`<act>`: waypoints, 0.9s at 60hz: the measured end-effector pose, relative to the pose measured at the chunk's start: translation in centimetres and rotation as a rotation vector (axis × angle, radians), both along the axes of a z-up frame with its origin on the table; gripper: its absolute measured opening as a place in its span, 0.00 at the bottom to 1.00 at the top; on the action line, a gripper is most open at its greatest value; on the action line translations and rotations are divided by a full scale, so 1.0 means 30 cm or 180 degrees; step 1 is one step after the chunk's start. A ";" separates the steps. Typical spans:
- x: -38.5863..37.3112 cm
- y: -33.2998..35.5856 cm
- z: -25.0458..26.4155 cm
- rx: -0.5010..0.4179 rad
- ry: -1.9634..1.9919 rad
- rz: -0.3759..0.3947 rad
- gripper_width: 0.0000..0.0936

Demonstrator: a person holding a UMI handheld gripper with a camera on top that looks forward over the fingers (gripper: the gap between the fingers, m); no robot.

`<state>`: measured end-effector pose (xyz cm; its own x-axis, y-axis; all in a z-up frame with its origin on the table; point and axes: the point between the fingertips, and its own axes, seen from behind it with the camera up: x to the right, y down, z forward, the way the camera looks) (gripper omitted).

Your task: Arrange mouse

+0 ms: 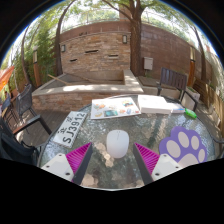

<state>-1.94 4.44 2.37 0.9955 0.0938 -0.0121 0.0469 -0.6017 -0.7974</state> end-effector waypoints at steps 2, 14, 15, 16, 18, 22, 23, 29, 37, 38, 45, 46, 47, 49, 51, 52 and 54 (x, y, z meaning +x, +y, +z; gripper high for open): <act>-0.003 0.046 -0.031 -0.0017 -0.0020 -0.0013 0.89; -0.001 0.184 -0.140 -0.0028 -0.0103 -0.0105 0.72; 0.013 0.193 -0.136 -0.0025 -0.0098 -0.0077 0.69; 0.008 0.197 -0.135 0.0002 -0.0088 -0.0057 0.64; 0.005 0.195 -0.140 0.0011 -0.0083 -0.0031 0.53; -0.018 0.187 -0.136 0.0035 -0.0125 0.0000 0.50; -0.021 0.185 -0.135 0.0028 -0.0131 0.0008 0.49; -0.023 0.173 -0.137 -0.0047 -0.0103 0.0046 0.42; -0.038 0.134 -0.038 0.0018 -0.0063 0.0128 0.38; -0.046 0.128 -0.013 0.0055 -0.0045 0.0150 0.38; -0.087 0.067 0.243 0.0408 0.0131 0.0305 0.38; -0.084 0.052 0.295 0.0481 0.0174 0.0321 0.38; -0.079 0.040 0.357 0.0567 0.0223 0.0317 0.38; -0.081 0.020 0.489 0.0740 0.0309 0.0331 0.38; -0.058 -0.001 0.602 0.0932 0.0351 0.0368 0.38; -0.036 -0.014 0.665 0.1034 0.0358 0.0359 0.38; 0.007 -0.038 0.787 0.1218 0.0361 0.0337 0.38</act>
